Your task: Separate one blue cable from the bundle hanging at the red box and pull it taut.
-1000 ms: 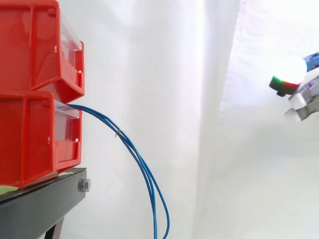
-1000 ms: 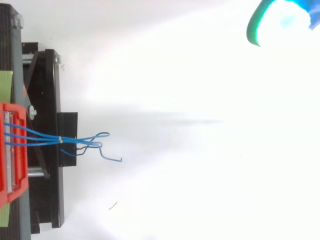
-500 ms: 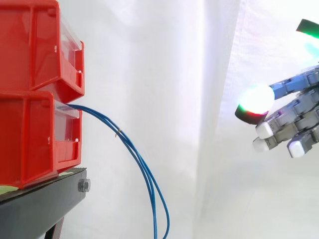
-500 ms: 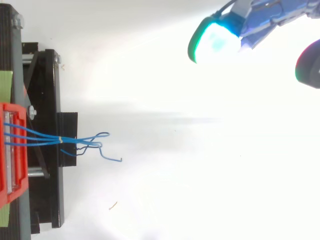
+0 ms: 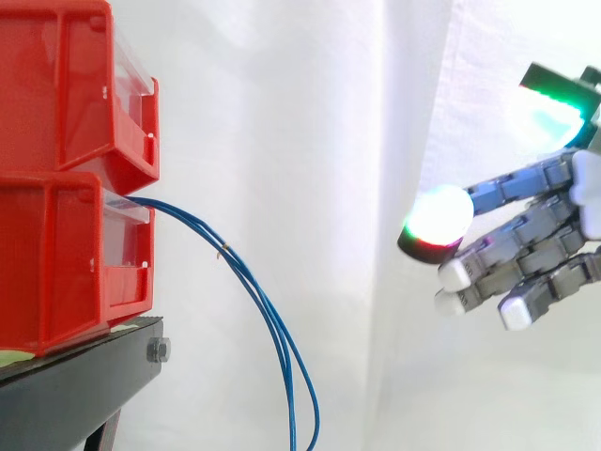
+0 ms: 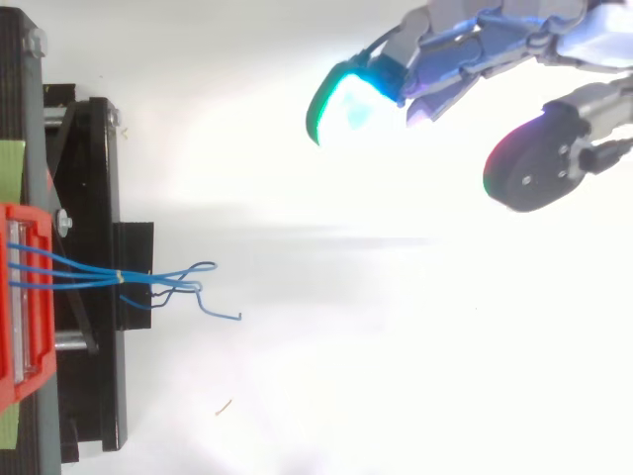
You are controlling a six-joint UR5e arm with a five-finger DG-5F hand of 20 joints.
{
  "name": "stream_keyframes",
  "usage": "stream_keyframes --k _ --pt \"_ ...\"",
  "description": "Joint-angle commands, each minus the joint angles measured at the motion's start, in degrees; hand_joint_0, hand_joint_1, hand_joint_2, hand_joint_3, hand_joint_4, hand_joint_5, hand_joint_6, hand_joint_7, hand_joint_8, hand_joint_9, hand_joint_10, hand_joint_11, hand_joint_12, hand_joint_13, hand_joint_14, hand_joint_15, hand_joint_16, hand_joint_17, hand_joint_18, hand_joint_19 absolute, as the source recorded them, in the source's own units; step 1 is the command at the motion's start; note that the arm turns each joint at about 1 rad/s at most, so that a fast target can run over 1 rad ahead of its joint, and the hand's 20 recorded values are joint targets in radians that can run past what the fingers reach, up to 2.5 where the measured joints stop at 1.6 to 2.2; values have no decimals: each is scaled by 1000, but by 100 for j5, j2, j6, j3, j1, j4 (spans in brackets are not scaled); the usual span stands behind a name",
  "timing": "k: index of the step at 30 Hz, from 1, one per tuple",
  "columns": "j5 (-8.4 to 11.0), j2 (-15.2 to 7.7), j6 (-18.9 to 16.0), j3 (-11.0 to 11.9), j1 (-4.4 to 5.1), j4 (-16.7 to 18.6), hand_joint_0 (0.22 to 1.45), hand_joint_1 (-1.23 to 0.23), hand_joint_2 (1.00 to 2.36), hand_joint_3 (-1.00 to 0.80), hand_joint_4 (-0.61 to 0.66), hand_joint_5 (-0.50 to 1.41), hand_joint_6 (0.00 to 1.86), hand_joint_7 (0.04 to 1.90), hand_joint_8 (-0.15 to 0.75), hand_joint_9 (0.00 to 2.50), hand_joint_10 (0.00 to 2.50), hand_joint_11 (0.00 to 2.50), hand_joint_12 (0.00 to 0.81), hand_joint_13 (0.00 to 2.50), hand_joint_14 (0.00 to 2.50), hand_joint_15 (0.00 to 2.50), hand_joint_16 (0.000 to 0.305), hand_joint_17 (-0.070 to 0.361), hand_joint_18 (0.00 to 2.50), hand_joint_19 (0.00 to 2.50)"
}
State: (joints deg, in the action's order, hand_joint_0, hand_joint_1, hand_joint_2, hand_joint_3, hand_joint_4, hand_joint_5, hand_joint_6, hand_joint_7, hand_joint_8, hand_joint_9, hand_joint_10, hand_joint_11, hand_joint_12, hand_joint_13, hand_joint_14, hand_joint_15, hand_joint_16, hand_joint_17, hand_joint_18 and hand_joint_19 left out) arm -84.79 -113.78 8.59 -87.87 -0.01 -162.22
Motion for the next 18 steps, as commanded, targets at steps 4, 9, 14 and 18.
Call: stream_keyframes --k 4,9,14,18 --pt "-20 -567 -33 411 54 147 589 -605 1000 -500 243 -231 502 722 317 534 4 197 321 399 4 150 41 91 543 346" --pt "-55 -953 -85 798 54 129 596 -602 1000 -500 243 -231 502 722 316 535 4 198 320 399 4 144 40 91 546 346" --pt "-248 -1446 -252 1202 1 191 596 -601 1000 -500 245 -230 502 722 317 536 4 206 320 401 5 151 40 91 546 345" --pt "-284 -1525 -288 1317 37 261 593 -598 1000 -500 246 -230 502 725 318 538 4 201 320 400 4 151 41 91 546 345"
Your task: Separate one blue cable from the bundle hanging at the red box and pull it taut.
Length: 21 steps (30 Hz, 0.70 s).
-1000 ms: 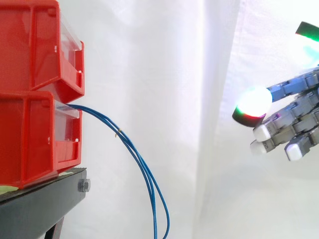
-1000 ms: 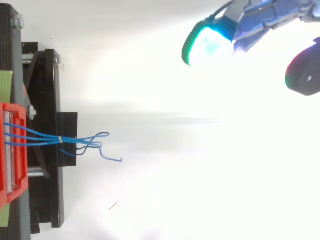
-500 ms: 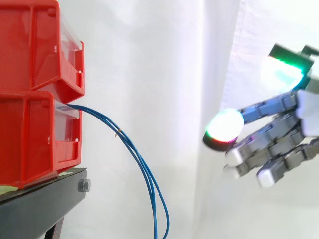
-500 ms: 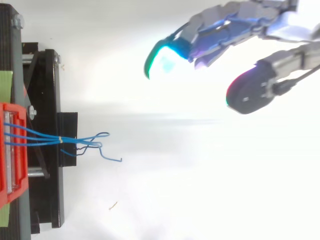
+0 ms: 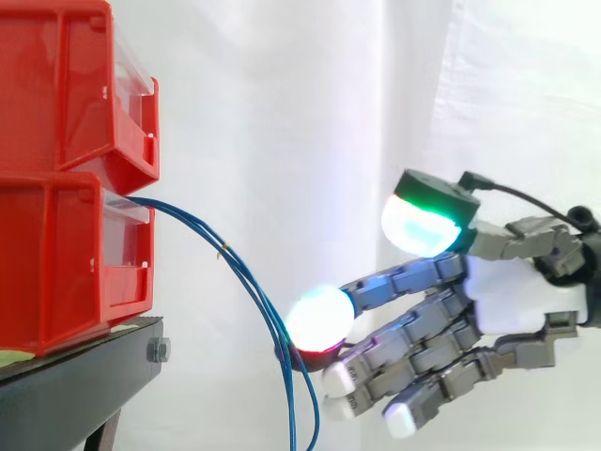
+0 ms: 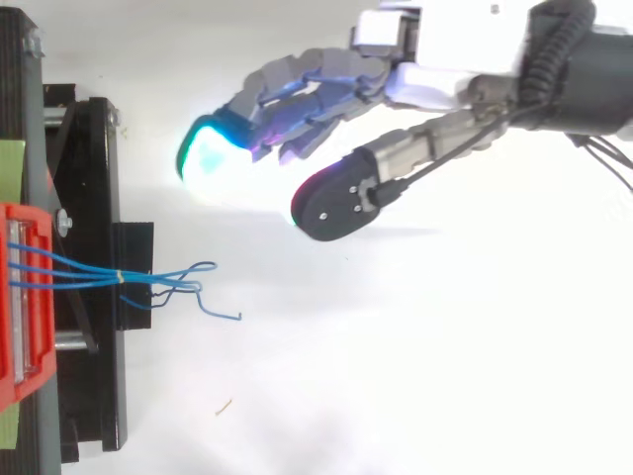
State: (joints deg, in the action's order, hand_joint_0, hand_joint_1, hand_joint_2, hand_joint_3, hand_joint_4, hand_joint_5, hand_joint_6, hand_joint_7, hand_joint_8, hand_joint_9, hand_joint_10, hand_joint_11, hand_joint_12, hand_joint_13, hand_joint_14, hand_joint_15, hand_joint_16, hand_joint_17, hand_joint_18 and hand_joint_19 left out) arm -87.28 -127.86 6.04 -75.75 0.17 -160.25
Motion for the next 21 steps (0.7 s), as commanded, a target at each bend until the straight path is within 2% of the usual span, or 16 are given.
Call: stream_keyframes --k 1,3,6,10,14,16,21 --pt "-26 -125 -32 114 26 90 593 -598 1000 -500 246 -230 502 725 318 538 4 205 319 401 4 148 40 91 546 345" --pt "-8 -195 -32 105 26 161 593 -597 1000 -500 244 -229 502 723 319 540 4 200 320 401 5 155 41 91 546 353" --pt "-70 -432 -94 237 18 257 591 -596 1000 -500 246 -229 502 725 320 540 4 206 320 402 4 155 41 91 547 353" --pt "-158 -547 -217 386 35 345 591 -593 1000 -500 247 -229 502 724 321 541 4 213 320 404 4 156 41 91 547 352" --pt "-263 -547 -516 412 53 372 590 -594 1000 -500 247 -229 502 725 321 541 4 206 320 407 4 163 41 91 548 355" --pt "-377 -556 -700 412 53 398 590 -593 1000 -500 247 -229 502 725 322 545 4 211 321 407 5 159 41 92 550 362" --pt "-615 -556 -779 412 53 574 589 -593 1000 -500 250 -228 502 723 323 553 4 222 322 412 5 167 41 92 557 362"
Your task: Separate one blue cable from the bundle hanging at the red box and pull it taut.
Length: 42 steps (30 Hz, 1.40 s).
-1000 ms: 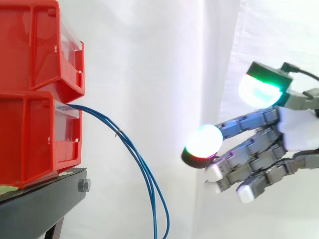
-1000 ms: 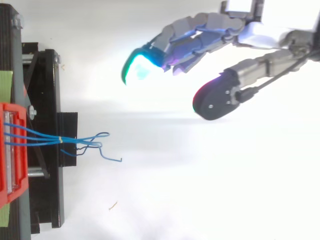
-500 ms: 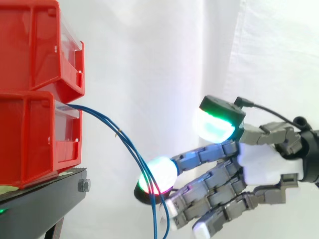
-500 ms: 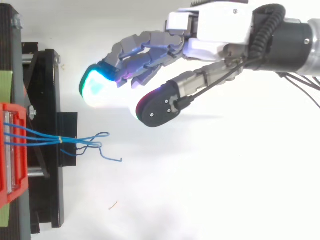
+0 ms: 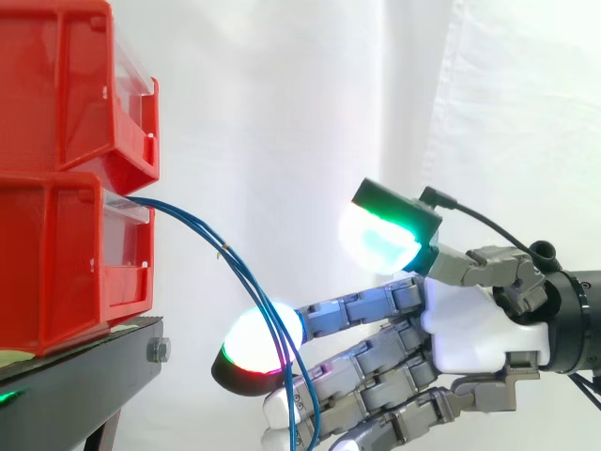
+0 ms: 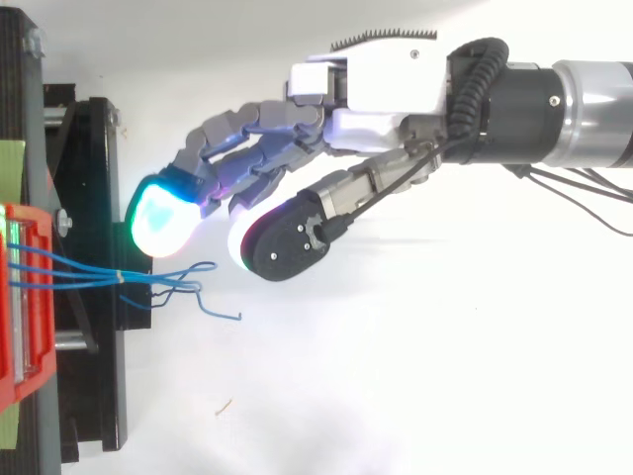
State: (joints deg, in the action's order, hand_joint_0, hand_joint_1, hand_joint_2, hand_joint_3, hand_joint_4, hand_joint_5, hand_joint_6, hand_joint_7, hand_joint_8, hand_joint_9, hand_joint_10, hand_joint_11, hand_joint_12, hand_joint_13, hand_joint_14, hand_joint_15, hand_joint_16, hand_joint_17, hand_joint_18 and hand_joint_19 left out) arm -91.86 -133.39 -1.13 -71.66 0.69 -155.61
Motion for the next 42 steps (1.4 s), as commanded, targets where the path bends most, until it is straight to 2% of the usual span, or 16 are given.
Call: stream_keyframes --k 1,3,10,12,16,29,38,42 --pt "-183 -3 -63 3 2 136 588 -591 1000 -500 249 -228 502 723 323 552 7 227 322 411 6 166 41 92 557 369" --pt "-332 -3 -151 3 2 233 588 -591 1000 -500 250 -227 502 723 323 553 4 229 322 412 5 162 41 92 562 360" --pt "-324 -11 -177 21 19 330 589 -589 1000 -500 252 -225 502 723 325 558 4 231 324 416 5 167 41 92 564 368" --pt "-368 -222 -186 144 10 400 589 -590 1000 -500 255 -225 502 724 324 559 4 235 324 417 5 167 41 92 564 370" --pt "-482 -381 -239 258 2 514 589 -590 1000 -500 255 -224 502 720 324 561 4 236 325 421 5 175 41 92 566 368" --pt "-482 -389 -195 346 19 637 590 -590 1000 -500 257 -223 502 722 326 570 5 246 326 430 5 177 41 92 574 378" --pt "-438 -381 34 346 90 655 591 -591 1000 -499 260 -220 502 733 325 577 4 234 326 441 7 186 41 92 579 377" --pt "-438 -381 95 354 90 655 615 -584 1003 -447 275 -207 502 769 328 593 4 251 323 446 5 187 40 91 584 384"
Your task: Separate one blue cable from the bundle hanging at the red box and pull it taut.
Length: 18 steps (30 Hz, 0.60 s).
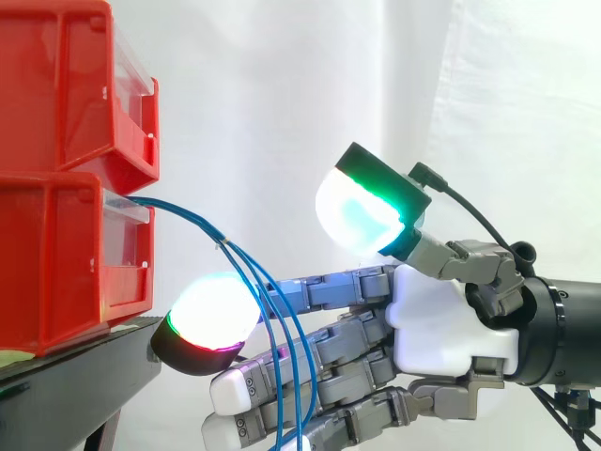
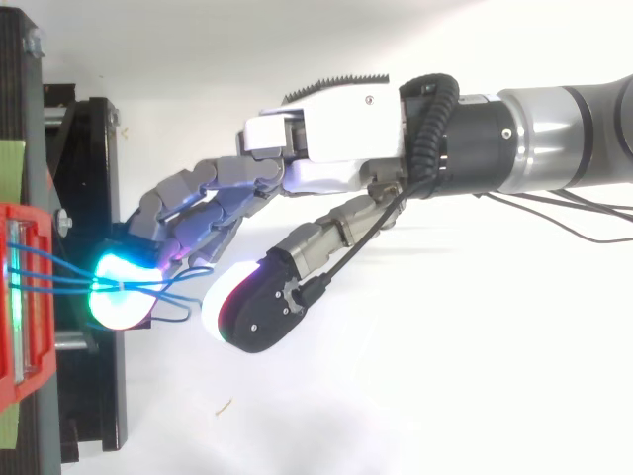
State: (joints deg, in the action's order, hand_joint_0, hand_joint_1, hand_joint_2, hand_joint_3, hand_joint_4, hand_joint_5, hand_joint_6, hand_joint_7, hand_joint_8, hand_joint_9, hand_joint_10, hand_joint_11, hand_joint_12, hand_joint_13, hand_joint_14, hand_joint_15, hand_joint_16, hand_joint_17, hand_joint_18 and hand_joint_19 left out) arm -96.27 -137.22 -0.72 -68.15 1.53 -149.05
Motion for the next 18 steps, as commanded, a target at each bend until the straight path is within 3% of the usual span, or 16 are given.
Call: stream_keyframes --k 1,8,18 --pt "3 2 55 3 6 -2 622 -582 1005 -426 280 -202 502 783 327 604 5 260 323 447 5 183 40 90 585 384" --pt "-23 11 547 3 6 -2 643 -581 1008 -384 288 -192 502 812 329 613 5 264 322 457 6 186 40 90 596 393" --pt "-103 29 1109 337 -117 -344 647 -584 1008 -382 294 -186 502 829 333 627 5 273 322 465 5 189 40 90 607 388"
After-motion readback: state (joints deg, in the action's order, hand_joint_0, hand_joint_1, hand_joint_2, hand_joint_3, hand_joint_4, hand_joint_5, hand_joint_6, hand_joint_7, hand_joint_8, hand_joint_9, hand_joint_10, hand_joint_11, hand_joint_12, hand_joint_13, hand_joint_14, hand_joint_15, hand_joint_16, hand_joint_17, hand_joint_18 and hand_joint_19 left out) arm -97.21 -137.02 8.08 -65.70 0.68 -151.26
